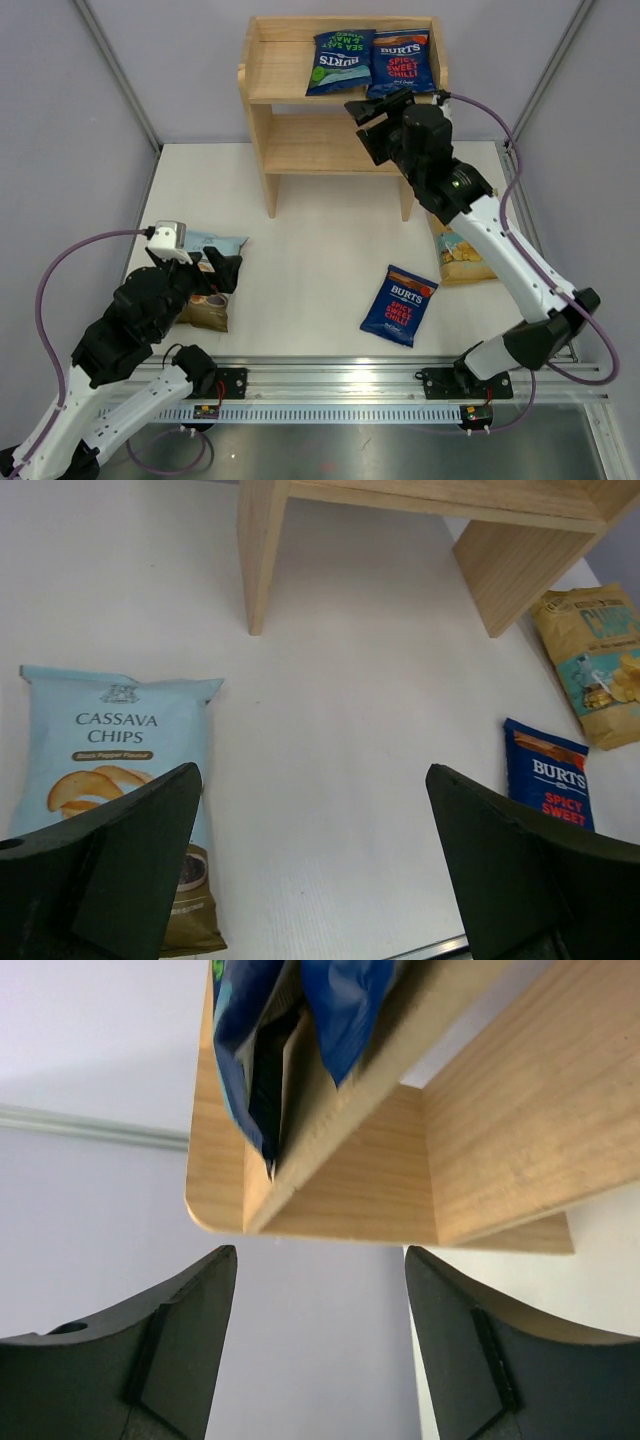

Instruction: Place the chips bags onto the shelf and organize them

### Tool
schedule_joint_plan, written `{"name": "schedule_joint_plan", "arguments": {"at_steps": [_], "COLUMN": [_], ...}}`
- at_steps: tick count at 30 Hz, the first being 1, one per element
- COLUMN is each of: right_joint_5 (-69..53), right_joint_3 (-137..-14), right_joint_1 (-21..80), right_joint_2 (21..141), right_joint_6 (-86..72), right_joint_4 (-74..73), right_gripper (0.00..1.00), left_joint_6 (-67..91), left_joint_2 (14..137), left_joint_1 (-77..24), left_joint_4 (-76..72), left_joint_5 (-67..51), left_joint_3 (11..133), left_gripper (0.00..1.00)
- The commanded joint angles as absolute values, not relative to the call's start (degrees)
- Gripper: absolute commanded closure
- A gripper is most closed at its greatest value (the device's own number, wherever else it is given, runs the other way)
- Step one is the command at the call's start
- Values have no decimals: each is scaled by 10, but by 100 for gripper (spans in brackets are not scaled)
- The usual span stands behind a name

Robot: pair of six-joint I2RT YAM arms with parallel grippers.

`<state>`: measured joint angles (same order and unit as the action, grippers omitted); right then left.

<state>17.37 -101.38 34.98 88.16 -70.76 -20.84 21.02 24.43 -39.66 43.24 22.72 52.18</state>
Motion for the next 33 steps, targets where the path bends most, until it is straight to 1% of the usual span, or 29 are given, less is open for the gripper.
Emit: {"name": "schedule_joint_plan", "arguments": {"at_steps": [1,2,3,5,6,8,10,11,12,13,15,18,19,23,24,27,32,33], "right_joint_5": [140,136,128,122,113,88,20,-27,-93,-105,-160,-163,-159,-92,-80,-44,-10,-24], "right_joint_3": [-932,-915,-900,-872,-865,-855,-861,-860,-863,-862,-837,-739,-682,-550,-534,-490,-461,-460], "right_joint_1": [351,352,352,351,352,344,327,301,286,273,237,211,206,168,144,119,119,118], "right_joint_2": [775,759,745,710,701,683,694,704,717,739,743,695,667,622,621,634,629,630], "right_joint_6": [-615,-595,-574,-506,-483,-404,-328,-304,-284,-266,-238,-227,-227,-271,-294,-332,-325,-319], "right_joint_4": [-144,-131,-125,-139,-148,-187,-234,-266,-290,-315,-345,-312,-296,-233,-233,-252,-277,-280], "right_gripper": [23,22,18,16,11,10,8,7,5,3,2,1,0,0,1,1,0,1], "left_joint_6": [242,243,246,249,254,259,270,273,282,286,288,282,280,261,252,236,210,207], "left_joint_2": [265,273,277,284,287,294,306,310,322,328,344,347,343,334,333,326,307,301], "left_joint_1": [-395,-395,-395,-395,-395,-395,-395,-395,-395,-395,-395,-395,-395,-395,-395,-395,-395,-395], "left_joint_4": [386,380,368,351,330,306,266,253,232,224,216,231,236,280,301,345,398,409], "left_joint_5": [133,120,110,84,67,44,6,4,-17,-34,-49,-49,-45,-33,-33,-20,-3,11], "left_joint_3": [536,534,529,520,506,487,461,454,449,444,443,451,453,472,482,497,506,506], "left_gripper": [1,1,1,1,1,1,1,1,1,1,1,1,1,1,1,1,1,1]}}
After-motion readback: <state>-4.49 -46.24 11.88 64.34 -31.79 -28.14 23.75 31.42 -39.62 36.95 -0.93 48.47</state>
